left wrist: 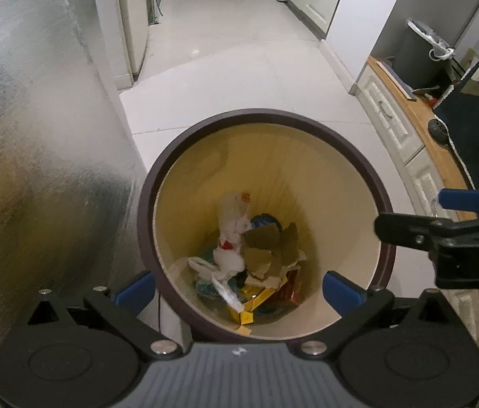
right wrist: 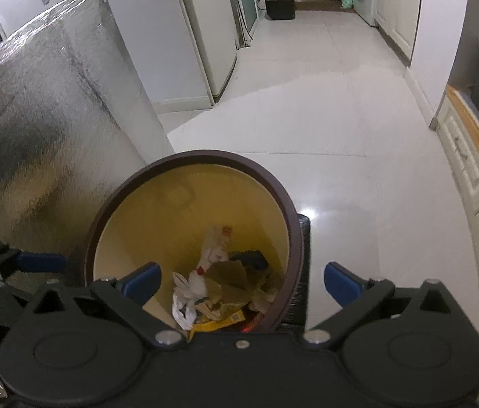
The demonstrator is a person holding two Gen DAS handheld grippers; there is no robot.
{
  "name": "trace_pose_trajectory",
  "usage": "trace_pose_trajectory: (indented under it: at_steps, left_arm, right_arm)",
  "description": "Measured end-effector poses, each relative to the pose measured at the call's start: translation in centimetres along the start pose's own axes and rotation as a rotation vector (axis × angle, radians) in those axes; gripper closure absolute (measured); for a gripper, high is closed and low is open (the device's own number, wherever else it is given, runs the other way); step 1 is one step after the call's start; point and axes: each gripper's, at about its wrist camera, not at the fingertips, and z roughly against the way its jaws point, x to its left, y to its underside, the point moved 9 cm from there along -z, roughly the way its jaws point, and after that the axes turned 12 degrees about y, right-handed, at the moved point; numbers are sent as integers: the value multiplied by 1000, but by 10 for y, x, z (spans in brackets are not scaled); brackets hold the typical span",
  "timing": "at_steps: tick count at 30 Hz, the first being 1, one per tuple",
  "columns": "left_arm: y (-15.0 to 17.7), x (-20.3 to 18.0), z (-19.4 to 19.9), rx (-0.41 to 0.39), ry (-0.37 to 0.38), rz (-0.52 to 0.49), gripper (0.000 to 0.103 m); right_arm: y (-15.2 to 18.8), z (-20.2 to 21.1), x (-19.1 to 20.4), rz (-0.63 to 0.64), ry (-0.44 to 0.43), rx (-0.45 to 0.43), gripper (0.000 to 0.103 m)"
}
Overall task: Collect trash
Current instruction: 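Lift both tools away from the wastebasket back over the table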
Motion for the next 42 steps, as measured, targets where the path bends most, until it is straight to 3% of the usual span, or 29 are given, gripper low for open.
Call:
trace_pose_trajectory:
  at_steps: [9, 29, 42]
  left_arm:
    - [6, 10, 24, -20, -47, 28, 0]
    - [30, 4, 74, -65, -70, 12, 0]
    - [37, -17, 132, -174, -50, -55, 0]
  right_arm:
    - [10, 17, -1, 12, 19, -3, 0]
    - [37, 66, -6, 33, 92, -44, 0]
    - [48, 116, -17, 12, 121, -119, 0]
